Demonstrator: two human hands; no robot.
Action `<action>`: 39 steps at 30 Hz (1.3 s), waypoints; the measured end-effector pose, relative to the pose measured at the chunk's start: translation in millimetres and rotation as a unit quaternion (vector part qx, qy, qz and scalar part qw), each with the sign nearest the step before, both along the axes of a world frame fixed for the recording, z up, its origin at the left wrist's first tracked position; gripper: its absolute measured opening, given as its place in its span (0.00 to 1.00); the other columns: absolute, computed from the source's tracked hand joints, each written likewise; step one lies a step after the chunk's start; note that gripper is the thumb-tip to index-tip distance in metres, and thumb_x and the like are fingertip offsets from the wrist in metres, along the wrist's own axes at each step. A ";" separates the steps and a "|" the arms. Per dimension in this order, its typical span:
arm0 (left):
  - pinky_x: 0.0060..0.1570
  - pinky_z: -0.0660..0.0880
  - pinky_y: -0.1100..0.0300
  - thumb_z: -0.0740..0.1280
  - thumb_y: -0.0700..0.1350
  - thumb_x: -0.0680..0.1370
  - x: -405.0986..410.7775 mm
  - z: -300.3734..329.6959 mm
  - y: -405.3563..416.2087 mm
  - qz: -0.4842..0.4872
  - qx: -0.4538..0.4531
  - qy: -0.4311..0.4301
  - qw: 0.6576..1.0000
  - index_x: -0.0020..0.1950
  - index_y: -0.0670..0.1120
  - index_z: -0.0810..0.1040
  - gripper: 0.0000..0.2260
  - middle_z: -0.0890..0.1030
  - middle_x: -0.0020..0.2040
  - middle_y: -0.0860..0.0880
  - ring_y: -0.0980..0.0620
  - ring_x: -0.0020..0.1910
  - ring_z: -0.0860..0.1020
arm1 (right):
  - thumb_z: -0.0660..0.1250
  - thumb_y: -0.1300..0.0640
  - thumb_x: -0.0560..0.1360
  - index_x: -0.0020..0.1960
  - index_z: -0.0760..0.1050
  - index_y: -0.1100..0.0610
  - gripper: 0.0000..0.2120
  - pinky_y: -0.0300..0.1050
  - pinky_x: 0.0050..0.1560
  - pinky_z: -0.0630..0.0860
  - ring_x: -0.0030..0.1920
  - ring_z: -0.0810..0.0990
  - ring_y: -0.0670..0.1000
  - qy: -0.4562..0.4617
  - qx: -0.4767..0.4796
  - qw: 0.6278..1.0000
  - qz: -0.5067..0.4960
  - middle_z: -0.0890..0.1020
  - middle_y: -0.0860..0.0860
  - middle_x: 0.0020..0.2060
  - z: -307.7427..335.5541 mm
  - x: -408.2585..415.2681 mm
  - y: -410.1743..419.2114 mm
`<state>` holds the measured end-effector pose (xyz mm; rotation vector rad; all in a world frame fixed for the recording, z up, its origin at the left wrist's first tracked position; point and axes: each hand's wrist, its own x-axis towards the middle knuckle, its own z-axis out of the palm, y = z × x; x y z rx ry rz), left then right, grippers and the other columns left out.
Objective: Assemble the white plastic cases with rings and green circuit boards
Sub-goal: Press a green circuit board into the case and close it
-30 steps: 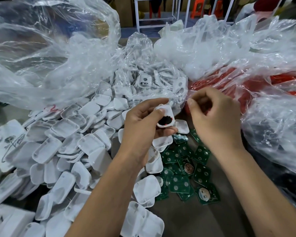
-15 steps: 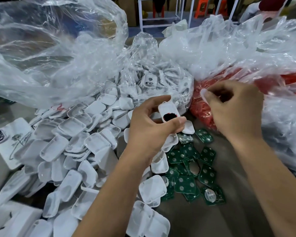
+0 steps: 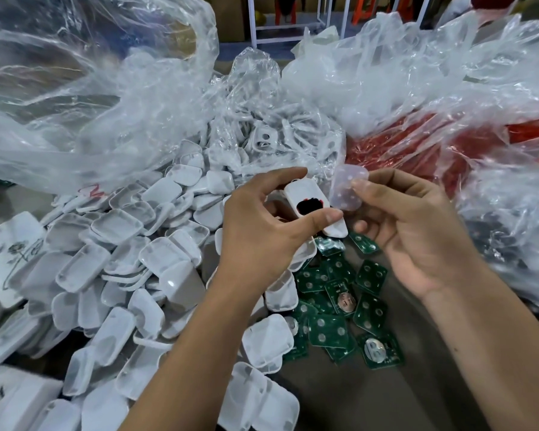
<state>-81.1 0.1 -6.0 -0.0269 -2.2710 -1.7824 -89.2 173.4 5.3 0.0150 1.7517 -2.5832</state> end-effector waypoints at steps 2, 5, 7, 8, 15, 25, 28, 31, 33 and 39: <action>0.38 0.81 0.61 0.85 0.54 0.64 0.4 0.7 -1.2 -0.009 -0.012 -0.002 1.000 0.59 0.55 0.84 0.25 0.84 0.46 0.57 0.50 0.39 0.84 | 0.76 0.60 0.64 0.40 0.81 0.58 0.07 0.36 0.27 0.70 0.32 0.76 0.48 0.000 -0.001 1.000 0.006 0.82 0.54 0.34 0.3 -0.6 0.9; 0.40 0.82 0.59 0.85 0.52 0.63 0.0 -0.8 -2.1 -0.021 -0.023 -0.006 0.999 0.58 0.54 0.84 0.25 0.85 0.45 0.54 0.50 0.41 0.85 | 0.76 0.60 0.64 0.41 0.81 0.58 0.07 0.35 0.24 0.67 0.31 0.71 0.47 0.008 -0.011 1.000 0.021 0.79 0.54 0.32 2.0 -0.3 2.3; 0.36 0.81 0.62 0.86 0.50 0.63 0.7 -1.5 -1.2 -0.025 -0.018 -0.003 1.000 0.58 0.53 0.84 0.25 0.86 0.43 0.53 0.51 0.39 0.85 | 0.75 0.61 0.66 0.41 0.80 0.58 0.05 0.35 0.24 0.67 0.30 0.70 0.48 0.023 -0.009 0.999 0.031 0.78 0.53 0.32 1.5 0.1 2.2; 0.35 0.80 0.64 0.86 0.49 0.62 1.0 -1.3 -0.3 -0.029 -0.018 0.000 0.999 0.57 0.53 0.84 0.25 0.86 0.43 0.52 0.52 0.39 0.85 | 0.74 0.62 0.67 0.40 0.79 0.58 0.05 0.36 0.24 0.67 0.30 0.70 0.48 0.032 -0.010 0.999 0.034 0.77 0.53 0.31 1.3 0.3 2.1; 0.41 0.82 0.59 0.86 0.52 0.63 3.1 1.4 1.1 -0.055 -0.046 0.038 0.997 0.54 0.55 0.82 0.24 0.85 0.47 0.54 0.54 0.44 0.85 | 0.68 0.63 0.74 0.34 0.70 0.57 0.11 0.40 0.27 0.66 0.32 0.71 0.48 0.075 -0.011 0.996 0.051 0.85 0.57 0.43 3.2 -0.3 6.2; 0.42 0.83 0.49 0.86 0.52 0.63 1.8 0.1 0.9 -0.044 -0.072 0.044 0.995 0.53 0.62 0.80 0.24 0.84 0.49 0.55 0.52 0.42 0.84 | 0.70 0.67 0.79 0.51 0.84 0.56 0.07 0.40 0.35 0.73 0.37 0.74 0.51 0.156 0.137 0.978 0.024 0.78 0.57 0.39 -4.7 -1.1 5.9; 0.42 0.82 0.57 0.86 0.53 0.62 1.5 1.2 1.4 -0.038 -0.101 0.070 0.992 0.51 0.66 0.77 0.25 0.81 0.50 0.59 0.57 0.43 0.82 | 0.74 0.67 0.77 0.55 0.82 0.54 0.11 0.45 0.39 0.79 0.36 0.80 0.52 0.184 0.209 0.961 -0.003 0.81 0.59 0.40 -6.4 -1.2 4.9; 0.41 0.79 0.64 0.85 0.56 0.62 0.7 1.1 0.3 -0.029 -0.115 0.087 0.989 0.51 0.66 0.76 0.25 0.82 0.49 0.58 0.59 0.43 0.81 | 0.78 0.64 0.74 0.57 0.80 0.54 0.14 0.51 0.43 0.85 0.40 0.86 0.59 0.181 0.247 0.951 -0.024 0.85 0.56 0.40 -6.8 -0.6 4.8; 0.39 0.78 0.67 0.85 0.56 0.62 0.1 0.7 -0.4 -0.024 -0.116 0.094 0.988 0.50 0.67 0.75 0.25 0.82 0.49 0.57 0.59 0.42 0.81 | 0.79 0.63 0.74 0.51 0.82 0.55 0.09 0.50 0.41 0.86 0.40 0.87 0.58 0.179 0.261 0.948 -0.029 0.87 0.54 0.40 -6.2 -0.2 4.4; 0.38 0.76 0.70 0.86 0.53 0.62 -1.3 -1.7 -0.4 -0.027 -0.112 0.097 0.989 0.53 0.60 0.79 0.24 0.82 0.50 0.56 0.59 0.43 0.81 | 0.78 0.60 0.74 0.46 0.86 0.54 0.03 0.38 0.34 0.77 0.32 0.81 0.45 0.168 0.255 0.952 -0.034 0.87 0.53 0.39 -6.8 -0.2 5.3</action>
